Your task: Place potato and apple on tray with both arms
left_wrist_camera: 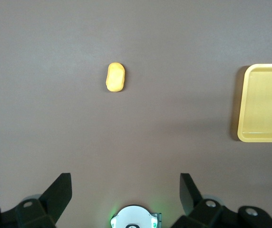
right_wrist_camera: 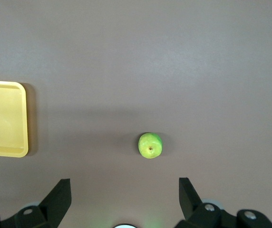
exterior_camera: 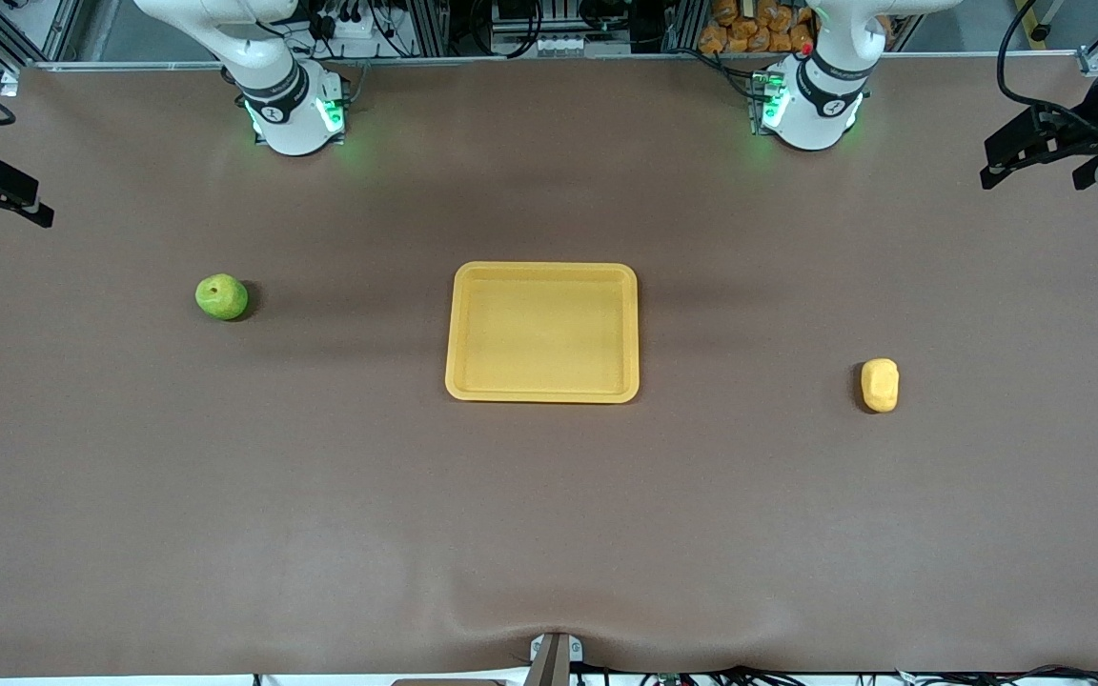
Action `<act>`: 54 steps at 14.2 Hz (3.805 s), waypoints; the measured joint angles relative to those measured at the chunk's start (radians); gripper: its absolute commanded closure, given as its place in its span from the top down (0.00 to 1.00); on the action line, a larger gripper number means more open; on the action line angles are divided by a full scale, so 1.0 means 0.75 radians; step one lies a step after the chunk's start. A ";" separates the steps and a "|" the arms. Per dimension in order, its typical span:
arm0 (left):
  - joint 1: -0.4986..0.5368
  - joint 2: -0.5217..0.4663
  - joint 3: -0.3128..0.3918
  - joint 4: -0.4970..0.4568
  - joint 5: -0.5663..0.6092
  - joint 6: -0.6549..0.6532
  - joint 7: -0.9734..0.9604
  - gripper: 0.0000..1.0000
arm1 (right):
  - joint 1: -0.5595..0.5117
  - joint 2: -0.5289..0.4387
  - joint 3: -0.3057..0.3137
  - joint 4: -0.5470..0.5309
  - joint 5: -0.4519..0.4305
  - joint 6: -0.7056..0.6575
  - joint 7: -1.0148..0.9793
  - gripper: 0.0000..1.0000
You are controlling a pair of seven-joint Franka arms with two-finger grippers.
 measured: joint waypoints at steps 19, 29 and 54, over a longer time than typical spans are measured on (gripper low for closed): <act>0.010 0.103 0.009 -0.037 0.000 -0.013 0.000 1.00 | -0.043 0.336 -0.010 0.004 -0.024 0.029 0.000 1.00; 0.028 0.146 0.011 -0.208 0.001 0.239 0.000 1.00 | -0.059 0.403 -0.013 -0.173 -0.024 0.198 0.000 1.00; 0.146 0.408 0.014 -0.591 0.078 1.021 0.002 1.00 | -0.096 0.238 -0.013 -1.011 -0.023 1.019 0.000 1.00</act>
